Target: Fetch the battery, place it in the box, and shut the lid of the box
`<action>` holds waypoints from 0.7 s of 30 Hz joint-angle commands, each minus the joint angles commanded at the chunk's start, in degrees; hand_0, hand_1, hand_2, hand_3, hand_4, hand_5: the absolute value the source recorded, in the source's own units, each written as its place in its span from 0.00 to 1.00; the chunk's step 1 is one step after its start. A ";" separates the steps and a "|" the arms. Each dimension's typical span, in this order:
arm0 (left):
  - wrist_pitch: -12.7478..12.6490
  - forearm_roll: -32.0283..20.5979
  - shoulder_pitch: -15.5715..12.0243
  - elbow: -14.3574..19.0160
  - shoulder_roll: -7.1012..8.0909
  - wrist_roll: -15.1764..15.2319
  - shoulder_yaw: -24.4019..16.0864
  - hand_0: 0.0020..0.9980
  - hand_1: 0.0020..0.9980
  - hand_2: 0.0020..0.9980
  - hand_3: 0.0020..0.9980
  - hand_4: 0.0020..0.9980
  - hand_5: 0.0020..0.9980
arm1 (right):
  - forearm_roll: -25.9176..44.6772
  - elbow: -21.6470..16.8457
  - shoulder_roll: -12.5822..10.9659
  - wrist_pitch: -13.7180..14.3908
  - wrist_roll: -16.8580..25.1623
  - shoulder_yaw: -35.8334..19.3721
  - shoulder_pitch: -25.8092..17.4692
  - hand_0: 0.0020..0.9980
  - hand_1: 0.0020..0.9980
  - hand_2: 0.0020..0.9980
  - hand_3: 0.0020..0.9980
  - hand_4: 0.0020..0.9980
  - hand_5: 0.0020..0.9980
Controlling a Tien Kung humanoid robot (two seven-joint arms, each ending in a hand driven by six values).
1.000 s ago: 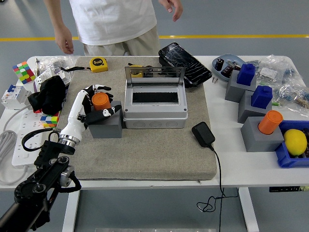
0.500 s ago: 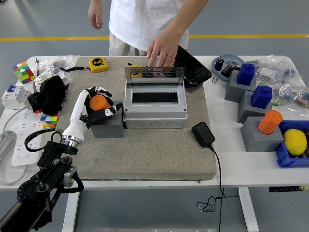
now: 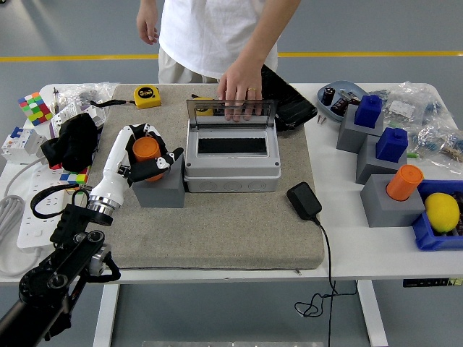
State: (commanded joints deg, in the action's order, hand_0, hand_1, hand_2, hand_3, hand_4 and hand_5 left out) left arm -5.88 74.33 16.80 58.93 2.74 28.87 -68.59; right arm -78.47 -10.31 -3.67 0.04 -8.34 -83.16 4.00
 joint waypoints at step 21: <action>-0.22 23.74 15.46 2.33 -0.73 -18.22 18.56 0.18 0.15 0.21 0.26 0.87 0.00 | 0.18 0.00 -0.22 0.02 -0.11 0.40 0.24 0.65 0.65 0.67 0.59 1.00 0.56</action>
State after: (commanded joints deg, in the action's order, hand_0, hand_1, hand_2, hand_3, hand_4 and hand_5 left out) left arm -6.10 98.07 32.26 61.25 2.01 10.65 -50.03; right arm -78.29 -10.31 -3.89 0.06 -8.45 -82.75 4.24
